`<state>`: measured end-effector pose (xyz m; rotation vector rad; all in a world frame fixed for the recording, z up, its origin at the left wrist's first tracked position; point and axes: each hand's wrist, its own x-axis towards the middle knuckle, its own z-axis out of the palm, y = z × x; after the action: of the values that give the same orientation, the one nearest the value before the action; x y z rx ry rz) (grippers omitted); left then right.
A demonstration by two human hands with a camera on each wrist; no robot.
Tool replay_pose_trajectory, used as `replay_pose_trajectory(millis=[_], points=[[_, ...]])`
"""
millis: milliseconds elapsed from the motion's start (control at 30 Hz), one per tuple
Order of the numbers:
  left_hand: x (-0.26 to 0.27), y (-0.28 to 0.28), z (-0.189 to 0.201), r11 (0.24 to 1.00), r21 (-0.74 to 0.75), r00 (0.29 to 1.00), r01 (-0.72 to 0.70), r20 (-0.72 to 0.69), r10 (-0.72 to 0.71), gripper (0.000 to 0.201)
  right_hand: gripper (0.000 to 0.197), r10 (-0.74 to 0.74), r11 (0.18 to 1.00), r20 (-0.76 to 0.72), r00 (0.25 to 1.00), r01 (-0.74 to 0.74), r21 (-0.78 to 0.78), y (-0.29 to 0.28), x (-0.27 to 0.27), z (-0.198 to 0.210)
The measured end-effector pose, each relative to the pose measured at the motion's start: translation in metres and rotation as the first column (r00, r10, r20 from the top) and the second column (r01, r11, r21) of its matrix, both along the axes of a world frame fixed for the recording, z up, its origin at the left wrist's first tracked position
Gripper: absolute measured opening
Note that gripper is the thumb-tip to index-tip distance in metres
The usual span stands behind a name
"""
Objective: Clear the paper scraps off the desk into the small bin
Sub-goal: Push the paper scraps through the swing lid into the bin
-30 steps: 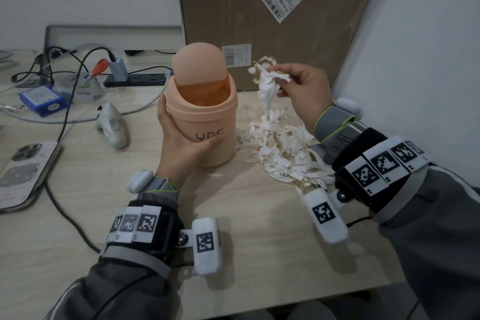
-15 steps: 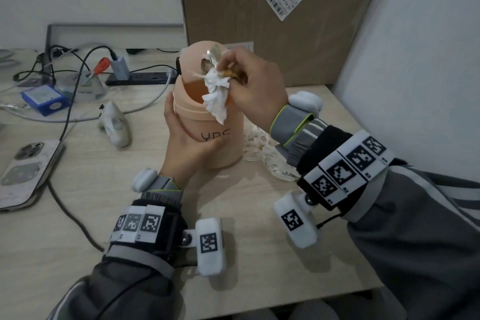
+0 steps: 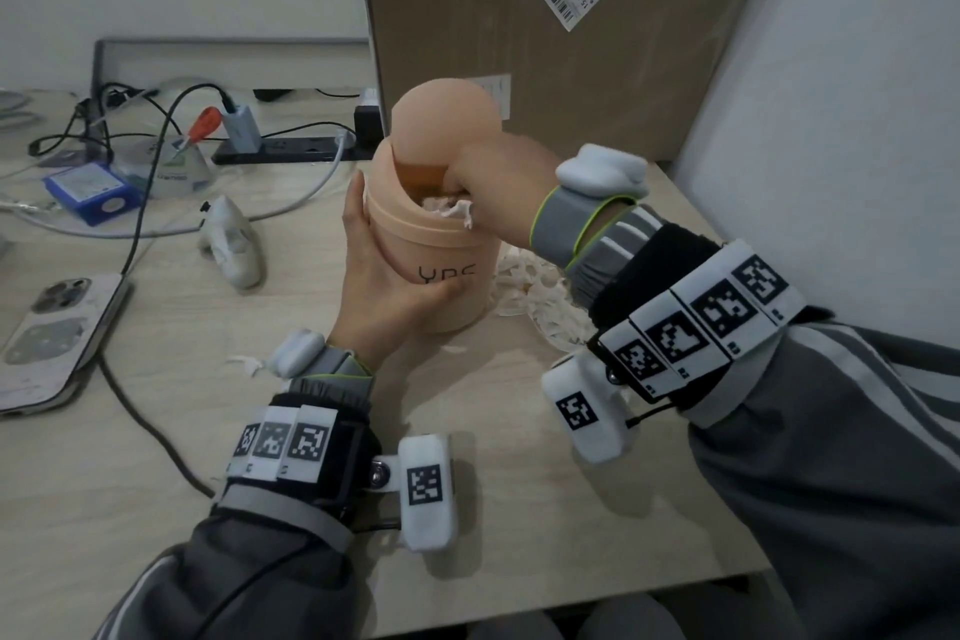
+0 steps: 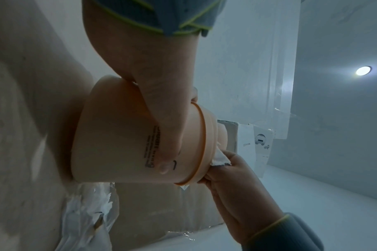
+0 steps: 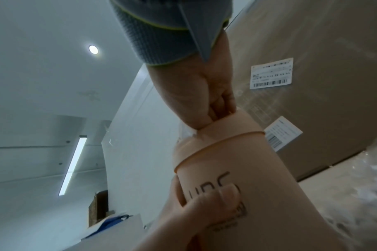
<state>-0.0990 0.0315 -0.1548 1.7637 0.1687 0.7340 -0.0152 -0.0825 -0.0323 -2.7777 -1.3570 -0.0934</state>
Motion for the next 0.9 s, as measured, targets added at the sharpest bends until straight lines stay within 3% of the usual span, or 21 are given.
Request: replay_pose_trajectory(millis=[67,133,233,300,367,467,567,633,733,833,900], points=[[0.000,0.000,0.000,1.000,-0.004,1.000,0.002,-0.002,-0.002,0.137,0.024,0.025,0.998,-0.018,1.000,-0.026,-0.056,0.000,0.001,0.000],[0.000,0.000,0.000,1.000,-0.007,1.000,-0.008,-0.010,0.008,0.138,0.031,0.071,0.997,-0.029,0.997,-0.071,0.013,-0.006,0.005,-0.001],[0.000,0.000,-0.001,1.000,-0.014,0.999,-0.026,-0.023,0.026,0.138,0.033,0.102,0.957,0.024,0.995,-0.104,0.270,-0.019,0.007,-0.004],[0.000,0.000,-0.001,0.999,-0.014,0.999,-0.035,-0.026,0.035,0.138,0.033,0.129,0.857,0.014,0.992,-0.118,0.501,-0.022,0.003,-0.008],[0.000,0.001,-0.002,0.999,-0.013,0.999,-0.037,-0.026,0.037,0.138,0.035,0.194,0.789,-0.033,0.980,-0.136,0.599,-0.023,-0.003,-0.011],[0.000,0.001,-0.002,0.999,-0.021,0.999,-0.033,-0.027,0.032,0.137,0.042,0.208,0.909,-0.132,0.969,-0.142,0.392,-0.024,-0.010,-0.016],[0.000,0.000,-0.002,1.000,-0.008,0.999,-0.028,-0.025,0.028,0.137,0.058,0.119,0.976,-0.095,0.988,-0.099,0.192,-0.020,-0.012,-0.020],[0.000,0.000,-0.001,1.000,-0.005,0.999,-0.027,-0.017,0.027,0.136,0.064,0.108,0.970,-0.021,0.994,-0.101,0.222,-0.019,-0.008,-0.023],[0.000,0.000,-0.001,0.999,-0.019,1.000,-0.028,-0.009,0.027,0.136,0.064,0.087,0.896,0.071,0.994,-0.109,0.430,-0.022,-0.005,-0.027],[-0.002,-0.003,0.000,1.000,-0.010,1.000,-0.012,-0.014,0.012,0.136,0.068,0.113,0.909,-0.009,0.994,-0.100,0.405,-0.026,-0.008,-0.032],[-0.002,-0.004,0.002,1.000,-0.015,1.000,-0.005,-0.029,0.004,0.135,0.063,0.130,0.851,-0.062,0.990,-0.079,0.520,-0.031,-0.012,-0.031]])
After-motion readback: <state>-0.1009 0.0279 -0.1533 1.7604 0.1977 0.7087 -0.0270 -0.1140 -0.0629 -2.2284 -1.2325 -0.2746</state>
